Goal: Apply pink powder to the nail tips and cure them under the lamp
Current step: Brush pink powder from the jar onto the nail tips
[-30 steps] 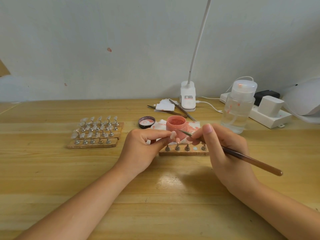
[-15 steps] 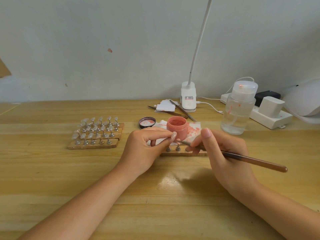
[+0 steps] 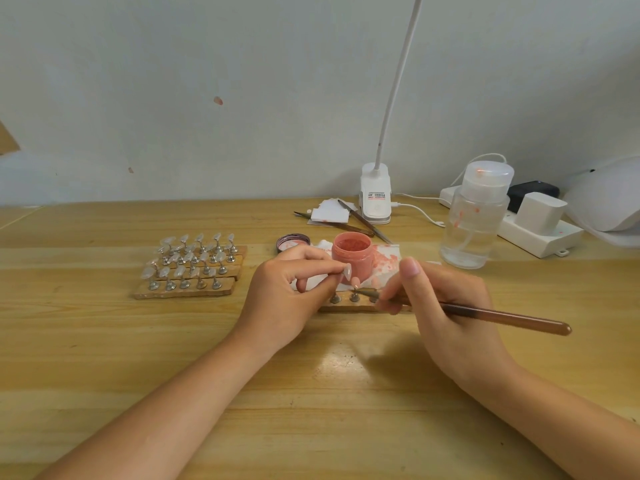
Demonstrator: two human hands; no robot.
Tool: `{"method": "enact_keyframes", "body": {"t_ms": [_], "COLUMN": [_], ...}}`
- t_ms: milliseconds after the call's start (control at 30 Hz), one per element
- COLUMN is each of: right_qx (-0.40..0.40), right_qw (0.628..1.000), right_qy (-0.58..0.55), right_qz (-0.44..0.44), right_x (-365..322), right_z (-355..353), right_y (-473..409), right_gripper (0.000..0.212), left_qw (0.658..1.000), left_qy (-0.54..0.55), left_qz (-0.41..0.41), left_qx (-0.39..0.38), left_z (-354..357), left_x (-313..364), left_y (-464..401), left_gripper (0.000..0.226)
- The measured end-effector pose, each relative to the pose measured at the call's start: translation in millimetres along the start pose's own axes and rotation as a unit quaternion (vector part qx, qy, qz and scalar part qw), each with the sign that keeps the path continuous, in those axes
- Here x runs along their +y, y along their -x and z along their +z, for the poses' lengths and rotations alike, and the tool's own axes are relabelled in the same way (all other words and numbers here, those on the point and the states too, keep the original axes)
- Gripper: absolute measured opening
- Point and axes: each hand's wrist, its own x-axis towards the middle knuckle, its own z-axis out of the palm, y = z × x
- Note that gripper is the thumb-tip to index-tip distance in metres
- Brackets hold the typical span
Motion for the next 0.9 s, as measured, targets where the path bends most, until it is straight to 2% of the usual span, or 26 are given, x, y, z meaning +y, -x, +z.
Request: {"method": "enact_keyframes", "body": {"t_ms": [133,267,367,500,633,733,900], "right_qx": [0.004,0.010,0.011,0.004,0.005,-0.005,-0.001], "right_qw": [0.999,1.000,0.998,1.000,0.998,1.000,0.999], "right_qy": [0.031,0.006,0.043,0.021,0.048,0.019,0.048], "right_qz": [-0.015,-0.010,-0.033,-0.021,-0.031,-0.018,-0.023], "right_x": [-0.4,-0.2,-1.7,0.8,-0.5,1.1,1.2], "right_z": [0.9,0.4,1.6,0.7,0.7,1.0,0.7], "right_y": [-2.2,-0.8,-3.1,-1.8,-3.2,-1.9,-2.9], "right_gripper": [0.034,0.042,0.033,0.046,0.038,0.048,0.045], "left_qw": [1.000,1.000,1.000,1.000,1.000,1.000,1.000], "left_qy": [0.001,0.000,-0.004,-0.005,-0.010,-0.006,-0.006], "left_qz": [0.004,0.007,0.000,-0.007,-0.001,-0.004,0.005], "left_qx": [-0.002,-0.003,-0.006,-0.013,-0.012,-0.015,-0.012], "left_z": [0.0,0.2,-0.4,-0.1,-0.7,-0.7,-0.9], "left_x": [-0.2,0.1,-0.8,0.7,1.6,3.2,3.4], "left_y": [0.1,0.4,0.1,0.1,0.4,0.4,0.4], "left_gripper": [0.029,0.029,0.028,0.029,0.030,0.034,0.034]}}
